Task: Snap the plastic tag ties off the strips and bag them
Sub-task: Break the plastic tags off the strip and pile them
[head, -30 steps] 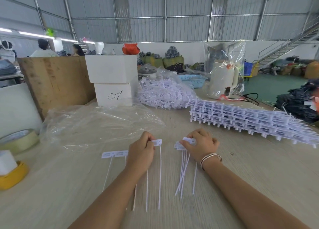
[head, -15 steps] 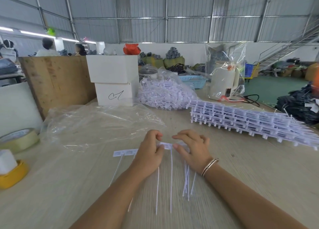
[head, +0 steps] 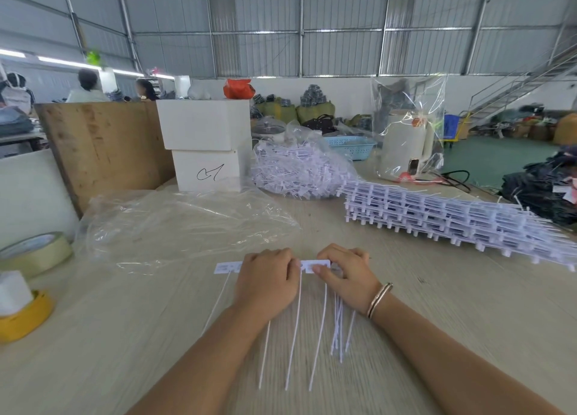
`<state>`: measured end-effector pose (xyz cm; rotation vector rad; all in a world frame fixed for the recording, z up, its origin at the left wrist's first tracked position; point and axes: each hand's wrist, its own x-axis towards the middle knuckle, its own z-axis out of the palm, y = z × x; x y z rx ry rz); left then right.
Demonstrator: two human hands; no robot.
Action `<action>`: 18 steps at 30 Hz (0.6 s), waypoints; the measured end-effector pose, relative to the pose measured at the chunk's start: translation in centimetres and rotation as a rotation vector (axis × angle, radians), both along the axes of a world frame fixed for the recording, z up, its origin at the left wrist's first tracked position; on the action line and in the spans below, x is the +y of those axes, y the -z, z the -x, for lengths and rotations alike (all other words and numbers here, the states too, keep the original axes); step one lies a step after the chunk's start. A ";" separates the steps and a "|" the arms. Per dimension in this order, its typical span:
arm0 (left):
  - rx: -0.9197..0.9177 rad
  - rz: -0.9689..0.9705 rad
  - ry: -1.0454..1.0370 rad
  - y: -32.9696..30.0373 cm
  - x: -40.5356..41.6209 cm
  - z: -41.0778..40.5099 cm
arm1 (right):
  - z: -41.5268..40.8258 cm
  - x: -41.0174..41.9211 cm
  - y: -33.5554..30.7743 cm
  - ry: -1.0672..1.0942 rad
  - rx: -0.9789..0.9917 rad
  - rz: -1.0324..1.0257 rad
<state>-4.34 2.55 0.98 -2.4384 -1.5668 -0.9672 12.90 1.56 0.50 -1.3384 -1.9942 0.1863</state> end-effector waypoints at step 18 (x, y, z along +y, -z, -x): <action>-0.703 0.608 0.257 -0.3 -0.1 -0.3 | 0.4 -0.4 -0.2 0.020 -0.137 -0.167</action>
